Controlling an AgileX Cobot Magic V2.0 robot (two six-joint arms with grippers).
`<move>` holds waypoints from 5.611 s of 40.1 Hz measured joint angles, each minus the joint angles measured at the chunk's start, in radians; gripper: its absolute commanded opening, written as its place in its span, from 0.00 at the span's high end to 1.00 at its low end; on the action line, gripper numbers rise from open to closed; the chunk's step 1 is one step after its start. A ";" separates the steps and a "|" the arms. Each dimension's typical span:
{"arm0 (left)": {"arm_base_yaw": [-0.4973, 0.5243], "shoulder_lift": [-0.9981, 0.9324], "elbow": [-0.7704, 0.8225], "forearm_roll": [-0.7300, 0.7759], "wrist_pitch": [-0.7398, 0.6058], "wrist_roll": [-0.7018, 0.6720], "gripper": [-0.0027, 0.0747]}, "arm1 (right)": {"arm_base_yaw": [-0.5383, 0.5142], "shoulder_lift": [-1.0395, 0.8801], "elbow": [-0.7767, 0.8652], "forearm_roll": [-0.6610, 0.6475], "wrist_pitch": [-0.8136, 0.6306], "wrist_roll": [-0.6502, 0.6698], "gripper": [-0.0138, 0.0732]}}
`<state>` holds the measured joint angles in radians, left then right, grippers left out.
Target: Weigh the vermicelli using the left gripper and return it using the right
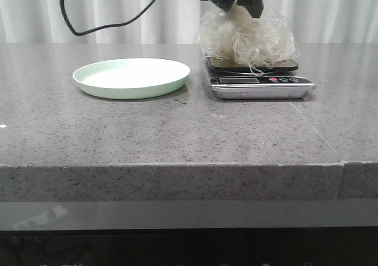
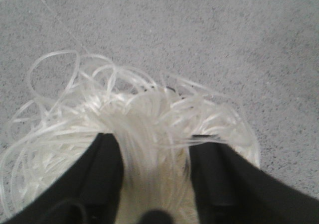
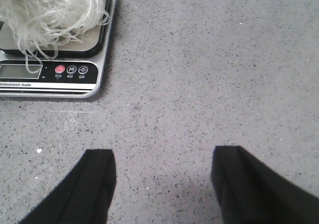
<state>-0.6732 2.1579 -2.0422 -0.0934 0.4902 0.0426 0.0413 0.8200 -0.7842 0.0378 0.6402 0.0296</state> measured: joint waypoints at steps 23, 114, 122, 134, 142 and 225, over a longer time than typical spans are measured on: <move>0.000 -0.328 -0.002 0.075 0.279 0.000 0.52 | 0.000 0.000 0.000 0.000 0.000 0.000 0.23; 0.000 -1.678 1.313 0.085 0.153 0.002 0.56 | 0.324 0.840 -0.831 0.055 0.154 -0.037 0.23; 0.000 -1.678 1.313 0.085 0.153 0.002 0.56 | 0.324 0.999 -0.996 0.055 0.181 -0.037 0.23; 0.000 -1.678 1.313 0.085 0.153 0.002 0.56 | 0.324 1.169 -1.145 0.009 0.225 -0.037 0.24; 0.000 -1.678 1.313 0.085 0.153 0.002 0.56 | 0.324 1.182 -1.150 0.000 0.233 -0.037 0.49; -0.001 -1.678 1.313 0.085 0.151 0.002 0.56 | 0.609 1.320 -1.318 0.003 0.149 -0.037 0.36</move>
<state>-0.6739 0.4804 -0.7291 -0.0085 0.6411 0.0445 0.6501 2.1397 -2.1023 0.0408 0.7892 -0.0078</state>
